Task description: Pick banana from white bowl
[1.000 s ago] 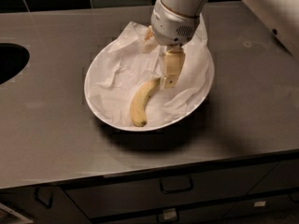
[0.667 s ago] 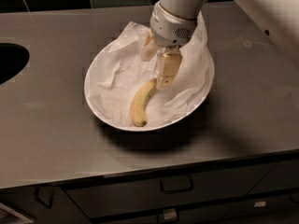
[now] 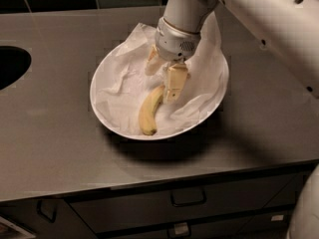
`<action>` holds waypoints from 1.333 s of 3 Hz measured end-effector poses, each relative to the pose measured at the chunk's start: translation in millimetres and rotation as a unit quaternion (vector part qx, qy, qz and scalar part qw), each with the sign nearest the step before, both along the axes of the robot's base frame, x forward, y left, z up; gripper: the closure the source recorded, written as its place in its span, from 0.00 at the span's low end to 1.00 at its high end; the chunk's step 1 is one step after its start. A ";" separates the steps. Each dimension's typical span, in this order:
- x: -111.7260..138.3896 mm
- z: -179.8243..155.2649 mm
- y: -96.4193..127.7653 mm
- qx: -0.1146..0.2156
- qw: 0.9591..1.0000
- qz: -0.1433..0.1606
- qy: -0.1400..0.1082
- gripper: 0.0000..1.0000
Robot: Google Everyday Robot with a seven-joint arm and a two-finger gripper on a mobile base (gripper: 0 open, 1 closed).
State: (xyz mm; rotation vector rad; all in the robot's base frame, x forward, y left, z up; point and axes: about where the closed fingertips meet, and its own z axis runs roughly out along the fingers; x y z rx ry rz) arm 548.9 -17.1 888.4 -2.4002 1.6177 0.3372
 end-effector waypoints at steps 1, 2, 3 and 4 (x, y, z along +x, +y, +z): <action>-1.6 -11.2 5.4 0.003 1.000 0.009 0.012 0.33; -3.7 -13.8 8.9 0.000 1.000 0.014 0.015 0.36; -6.2 -18.5 10.3 -0.003 1.000 0.015 0.021 0.39; -6.5 -20.6 10.2 -0.005 1.000 0.015 0.024 0.41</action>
Offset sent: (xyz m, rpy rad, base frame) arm -0.0196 0.0054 -0.0172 -0.0419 0.0832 0.0587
